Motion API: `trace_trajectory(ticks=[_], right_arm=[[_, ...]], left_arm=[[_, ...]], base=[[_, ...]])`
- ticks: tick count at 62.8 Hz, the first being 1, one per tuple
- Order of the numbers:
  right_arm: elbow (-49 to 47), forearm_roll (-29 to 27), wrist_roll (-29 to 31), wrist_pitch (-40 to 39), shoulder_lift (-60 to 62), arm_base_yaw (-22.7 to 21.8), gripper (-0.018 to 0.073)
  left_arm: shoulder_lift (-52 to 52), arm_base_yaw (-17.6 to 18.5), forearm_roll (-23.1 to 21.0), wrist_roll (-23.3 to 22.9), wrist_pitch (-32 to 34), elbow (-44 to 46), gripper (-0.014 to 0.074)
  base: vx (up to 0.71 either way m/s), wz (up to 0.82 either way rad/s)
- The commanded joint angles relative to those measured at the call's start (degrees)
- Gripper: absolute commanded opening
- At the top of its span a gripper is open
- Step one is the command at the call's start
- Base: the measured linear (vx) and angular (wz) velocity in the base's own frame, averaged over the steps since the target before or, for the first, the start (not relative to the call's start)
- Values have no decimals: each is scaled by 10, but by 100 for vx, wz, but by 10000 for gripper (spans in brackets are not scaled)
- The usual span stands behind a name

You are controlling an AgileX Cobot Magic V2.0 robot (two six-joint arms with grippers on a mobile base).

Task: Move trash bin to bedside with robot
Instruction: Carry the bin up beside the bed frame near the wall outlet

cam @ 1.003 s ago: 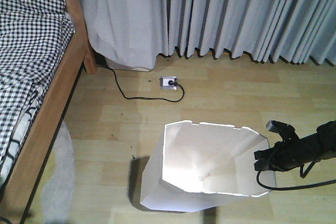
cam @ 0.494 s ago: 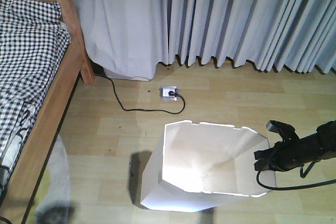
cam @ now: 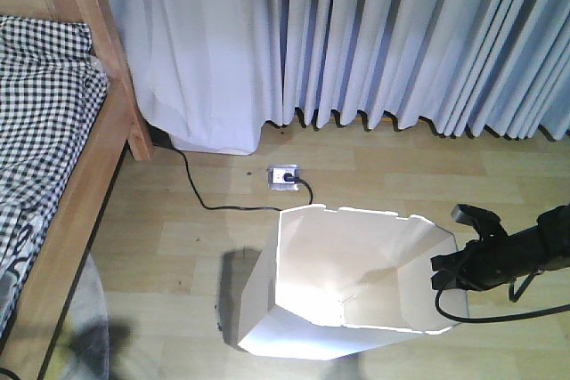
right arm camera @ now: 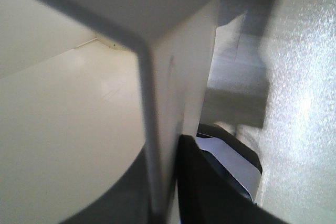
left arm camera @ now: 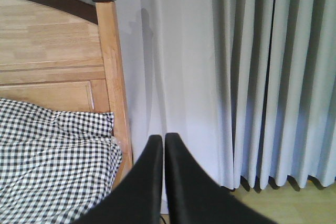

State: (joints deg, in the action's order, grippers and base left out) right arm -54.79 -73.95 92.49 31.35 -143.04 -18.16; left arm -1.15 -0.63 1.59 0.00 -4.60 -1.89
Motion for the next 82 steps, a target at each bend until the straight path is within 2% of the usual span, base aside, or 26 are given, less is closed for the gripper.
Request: trace_trajectory(ticks=[1,82], right_arm=[[-4,-17,1,139,41,-1,-4],[-4,-17,1,139,41,-1,-4]], left_arm=[[-4,4,-5,-8,42,-7,-6],[-4,4,-5,-8,42,-7,-6]], base=[[17,-1],[17,0]])
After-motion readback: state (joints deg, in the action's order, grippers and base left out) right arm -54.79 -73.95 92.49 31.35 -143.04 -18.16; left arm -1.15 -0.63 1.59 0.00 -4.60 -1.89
